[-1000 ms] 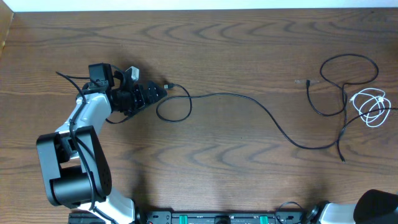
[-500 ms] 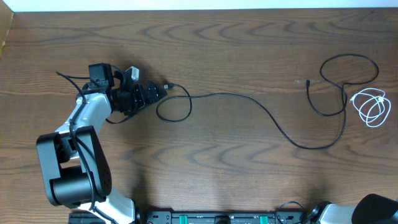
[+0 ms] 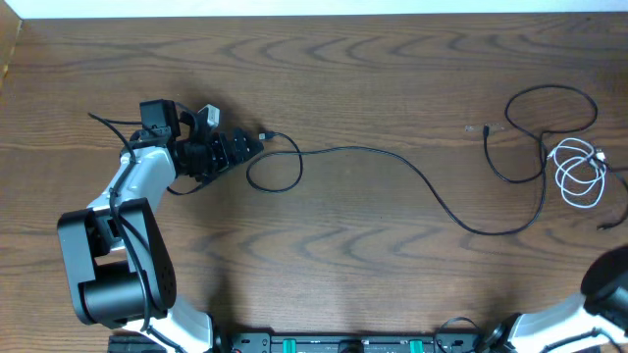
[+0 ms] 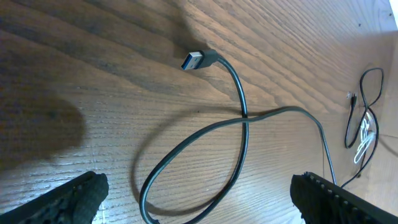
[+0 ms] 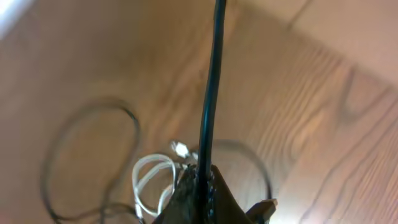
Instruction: Untangle cables
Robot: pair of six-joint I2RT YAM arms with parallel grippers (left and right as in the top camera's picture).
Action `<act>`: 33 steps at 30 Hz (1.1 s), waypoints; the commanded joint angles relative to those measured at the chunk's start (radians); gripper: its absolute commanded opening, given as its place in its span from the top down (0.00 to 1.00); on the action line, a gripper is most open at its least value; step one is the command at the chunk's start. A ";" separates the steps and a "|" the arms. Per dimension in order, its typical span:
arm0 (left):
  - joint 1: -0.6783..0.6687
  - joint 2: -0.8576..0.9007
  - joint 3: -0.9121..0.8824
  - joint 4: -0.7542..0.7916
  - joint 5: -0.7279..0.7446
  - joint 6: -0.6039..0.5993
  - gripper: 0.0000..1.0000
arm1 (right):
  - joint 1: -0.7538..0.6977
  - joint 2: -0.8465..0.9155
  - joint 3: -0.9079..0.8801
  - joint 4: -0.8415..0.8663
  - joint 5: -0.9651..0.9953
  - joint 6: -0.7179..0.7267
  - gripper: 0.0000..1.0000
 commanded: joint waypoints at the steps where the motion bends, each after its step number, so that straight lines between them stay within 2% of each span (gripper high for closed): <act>1: 0.005 0.013 0.004 -0.001 -0.010 0.006 0.02 | -0.003 0.066 -0.006 -0.035 -0.001 -0.015 0.99; 11: 0.005 0.013 0.004 -0.001 -0.010 0.006 0.02 | -0.003 0.230 -0.006 -0.135 -0.035 -0.015 0.99; 12: 0.005 0.013 0.004 -0.001 -0.010 0.006 0.02 | -0.003 0.241 -0.006 -0.141 -0.043 -0.015 0.94; 14: 0.005 0.013 0.004 -0.001 -0.010 0.006 0.02 | -0.003 0.264 -0.006 -0.151 -0.052 -0.015 0.68; 15: 0.005 0.013 0.004 -0.001 -0.010 0.006 0.02 | -0.003 0.277 -0.006 -0.157 -0.052 -0.015 0.50; 23: 0.005 0.013 0.004 -0.001 -0.010 0.006 0.02 | -0.003 0.318 -0.006 -0.177 -0.051 -0.015 0.02; 28: 0.005 0.013 0.004 -0.001 -0.010 0.006 0.02 | -0.003 0.318 0.000 -0.220 -0.064 -0.015 0.01; 33: 0.005 0.013 0.004 -0.001 -0.010 0.006 0.02 | -0.002 0.316 0.103 -0.340 -0.120 -0.015 0.01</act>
